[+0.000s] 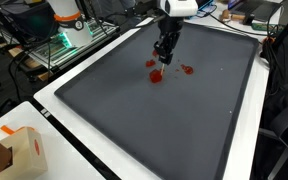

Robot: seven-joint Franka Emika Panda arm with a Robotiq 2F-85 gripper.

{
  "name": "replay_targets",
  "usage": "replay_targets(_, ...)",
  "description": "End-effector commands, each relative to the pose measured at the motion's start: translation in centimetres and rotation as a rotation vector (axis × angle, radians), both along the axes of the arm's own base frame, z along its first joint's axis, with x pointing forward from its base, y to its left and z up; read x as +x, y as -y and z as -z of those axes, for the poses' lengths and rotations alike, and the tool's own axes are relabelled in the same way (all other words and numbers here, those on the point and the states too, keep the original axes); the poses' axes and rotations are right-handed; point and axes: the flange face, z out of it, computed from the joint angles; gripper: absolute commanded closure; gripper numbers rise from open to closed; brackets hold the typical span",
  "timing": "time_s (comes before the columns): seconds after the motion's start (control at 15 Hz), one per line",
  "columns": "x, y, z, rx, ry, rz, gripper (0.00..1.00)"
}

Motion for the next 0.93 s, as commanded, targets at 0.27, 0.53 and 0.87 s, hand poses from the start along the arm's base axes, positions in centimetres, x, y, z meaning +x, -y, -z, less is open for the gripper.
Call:
replay_targets(0.27, 0.0, 0.4, 1.8, 0.023, -0.061, 0.025, 0.97)
replay_targets(0.53, 0.1, 0.5, 2.3, 0.023, -0.081, 0.03, 0.97)
replay_targets(0.87, 0.2, 0.5, 2.4, 0.024, -0.091, 0.034, 0.97)
